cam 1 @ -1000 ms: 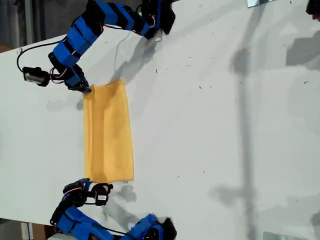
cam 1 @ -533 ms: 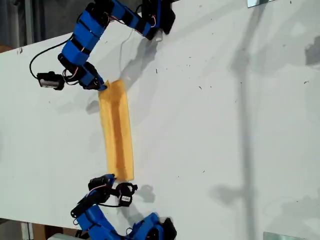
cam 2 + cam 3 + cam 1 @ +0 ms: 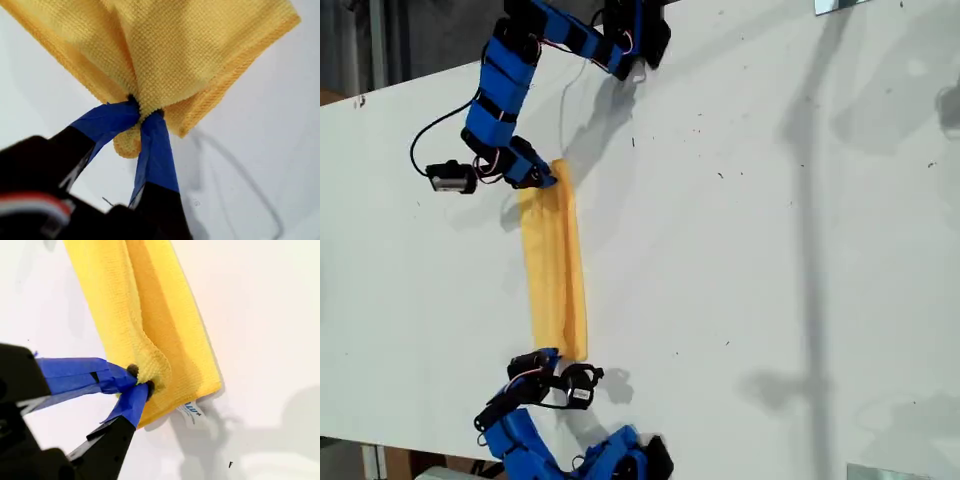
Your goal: Grasp corners of a square towel and fold twice.
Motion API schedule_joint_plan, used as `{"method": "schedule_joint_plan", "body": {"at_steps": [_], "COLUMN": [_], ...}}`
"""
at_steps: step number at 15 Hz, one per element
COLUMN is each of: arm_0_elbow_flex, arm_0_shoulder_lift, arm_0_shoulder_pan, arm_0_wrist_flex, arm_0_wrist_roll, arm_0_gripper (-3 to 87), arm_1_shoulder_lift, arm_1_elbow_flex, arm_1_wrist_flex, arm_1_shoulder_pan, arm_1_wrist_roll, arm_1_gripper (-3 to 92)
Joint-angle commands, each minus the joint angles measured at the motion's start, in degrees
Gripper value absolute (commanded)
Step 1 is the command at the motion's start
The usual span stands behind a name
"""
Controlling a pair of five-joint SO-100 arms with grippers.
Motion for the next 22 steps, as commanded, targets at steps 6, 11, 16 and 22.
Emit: {"method": "schedule_joint_plan", "body": {"at_steps": [6,11,16,22], "arm_0_elbow_flex": [-3.3,-6.9,-12.2,2.6], "arm_0_shoulder_lift": [2.3,6.3,17.6,23.9], "arm_0_shoulder_pan": [1.6,-1.1,-6.9,-7.4], "arm_0_wrist_flex": [4.3,11.6,21.6,12.9], "arm_0_wrist_roll": [0.6,1.8,5.4,4.0], "arm_0_gripper": [29.8,23.0,20.0,17.2], "arm_1_shoulder_lift": [2.5,5.6,7.9,-7.8], "arm_1_elbow_flex": [-0.8,-2.9,-11.1,-12.9], "arm_1_wrist_flex": [1.9,5.6,12.3,7.8], "arm_1_shoulder_pan": [0.3,3.0,10.0,13.8], "arm_1_wrist_roll": [0.6,-0.8,-4.5,-6.9], "arm_1_gripper": [33.6,35.3,36.7,39.8]}}
